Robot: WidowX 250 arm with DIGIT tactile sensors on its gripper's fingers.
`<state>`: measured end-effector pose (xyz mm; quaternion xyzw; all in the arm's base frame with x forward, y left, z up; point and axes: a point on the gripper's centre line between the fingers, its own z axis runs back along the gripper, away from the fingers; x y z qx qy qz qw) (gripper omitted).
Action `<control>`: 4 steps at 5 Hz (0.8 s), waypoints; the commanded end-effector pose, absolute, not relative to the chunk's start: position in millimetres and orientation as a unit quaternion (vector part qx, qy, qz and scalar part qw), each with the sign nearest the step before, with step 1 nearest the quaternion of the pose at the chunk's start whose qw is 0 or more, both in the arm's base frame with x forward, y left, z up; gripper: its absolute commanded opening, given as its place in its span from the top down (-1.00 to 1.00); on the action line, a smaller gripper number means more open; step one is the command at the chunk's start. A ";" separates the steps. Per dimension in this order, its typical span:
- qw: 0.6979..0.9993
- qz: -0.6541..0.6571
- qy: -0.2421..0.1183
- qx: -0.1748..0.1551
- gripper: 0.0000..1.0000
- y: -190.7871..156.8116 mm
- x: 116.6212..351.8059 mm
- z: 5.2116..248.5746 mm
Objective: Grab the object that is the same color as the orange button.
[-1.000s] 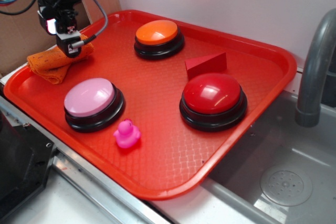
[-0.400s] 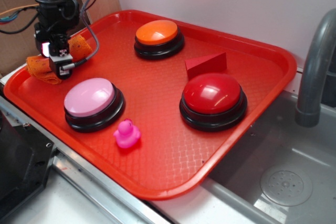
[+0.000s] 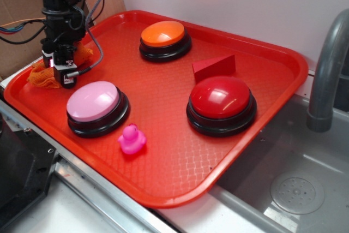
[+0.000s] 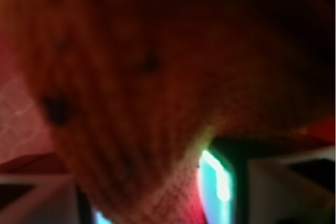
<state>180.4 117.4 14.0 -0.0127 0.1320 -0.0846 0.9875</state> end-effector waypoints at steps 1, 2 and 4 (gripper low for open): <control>0.991 -0.113 0.072 -0.011 1.00 53.0 170.2 87.8; 0.992 -0.110 0.057 -0.009 1.00 33.3 159.4 115.5; 0.998 -0.050 0.000 -0.048 1.00 7.3 134.2 186.7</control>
